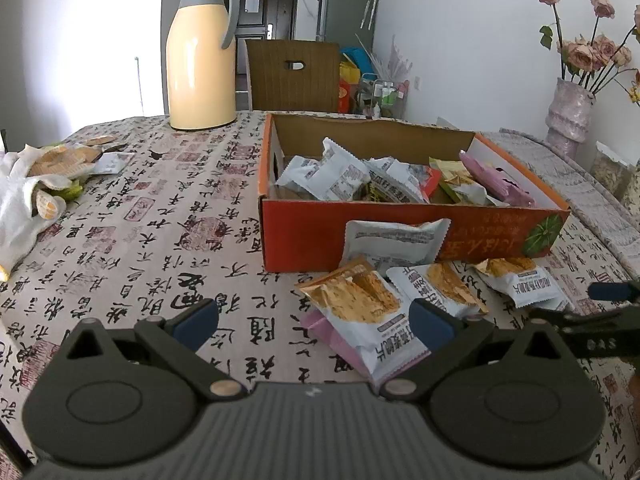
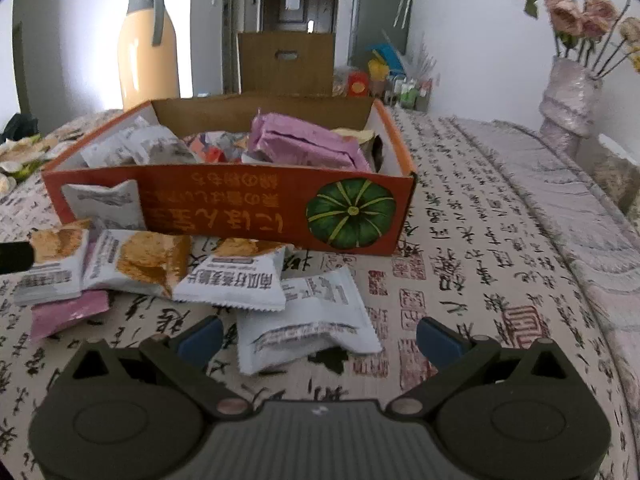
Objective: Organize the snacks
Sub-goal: 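Withdraw both grippers to the pile and grasp a white packet with the right gripper, then lift the white packet with the right gripper while the left moves to a tan biscuit packet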
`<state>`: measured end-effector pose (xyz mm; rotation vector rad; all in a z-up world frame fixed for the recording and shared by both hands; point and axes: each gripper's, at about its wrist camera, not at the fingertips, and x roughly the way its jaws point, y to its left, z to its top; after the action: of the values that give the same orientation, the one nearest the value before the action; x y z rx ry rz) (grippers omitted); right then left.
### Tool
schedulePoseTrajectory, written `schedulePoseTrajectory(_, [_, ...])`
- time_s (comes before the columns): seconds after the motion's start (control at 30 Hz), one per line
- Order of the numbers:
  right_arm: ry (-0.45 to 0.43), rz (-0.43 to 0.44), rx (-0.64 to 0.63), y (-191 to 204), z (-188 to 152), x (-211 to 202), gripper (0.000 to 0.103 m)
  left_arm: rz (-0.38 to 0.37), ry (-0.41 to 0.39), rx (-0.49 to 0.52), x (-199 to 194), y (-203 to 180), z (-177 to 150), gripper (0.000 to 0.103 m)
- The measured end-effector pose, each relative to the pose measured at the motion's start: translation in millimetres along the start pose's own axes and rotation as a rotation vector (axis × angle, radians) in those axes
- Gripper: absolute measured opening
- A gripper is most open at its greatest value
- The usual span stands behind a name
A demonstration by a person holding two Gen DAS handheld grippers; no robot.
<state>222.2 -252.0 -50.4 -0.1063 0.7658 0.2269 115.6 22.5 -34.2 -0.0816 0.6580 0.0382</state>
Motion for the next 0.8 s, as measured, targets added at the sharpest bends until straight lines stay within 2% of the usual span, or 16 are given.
schedulePoseTrajectory(0.2, [0.025, 0.034, 0.005, -4.1, 5.7, 16.9, 0.1, -0.006, 0.004, -0.003, 1.6, 0.5, 0.2, 0.103])
schedulePoseTrajectory(0.3, [0.012, 0.07, 0.021, -6.1, 4.6, 17.5, 0.094, -0.006, 0.008, -0.002, 2.9, -0.1, -0.2, 0.103])
schedulePoseTrajectory(0.37, [0.0, 0.08, 0.016, -5.9, 3.2, 15.2, 0.083, -0.006, 0.01, -0.003, 3.5, -0.2, -0.4, 0.103])
schedulePoseTrajectory(0.53, [-0.022, 0.078, 0.023, -9.9, 0.4, 10.1, 0.068, -0.008, 0.011, -0.017, 3.6, 2.3, -0.5, 0.103])
schedulePoseTrajectory(0.57, [-0.028, 0.076, 0.027, -11.0, -0.6, 8.5, 0.058, -0.006, 0.012, -0.017, 3.6, 2.3, -0.7, 0.103])
schedulePoseTrajectory(0.6, [-0.035, 0.076, 0.03, -12.4, -1.4, 6.8, 0.054, -0.006, 0.012, -0.016, 3.9, 2.3, -0.8, 0.103])
schedulePoseTrajectory(0.63, [-0.039, 0.077, 0.034, -13.7, -2.2, 5.3, 0.045, -0.005, 0.013, -0.015, 4.2, 2.1, -0.8, 0.103])
schedulePoseTrajectory(0.67, [-0.046, 0.078, 0.039, -14.8, -3.4, 3.5, 0.041, -0.004, 0.014, -0.015, 4.4, 2.0, -0.9, 0.103])
schedulePoseTrajectory(0.8, [-0.088, 0.07, 0.058, -16.5, -11.3, -4.1, 0.037, -0.001, 0.015, -0.016, 4.3, 1.9, -0.8, 0.103])
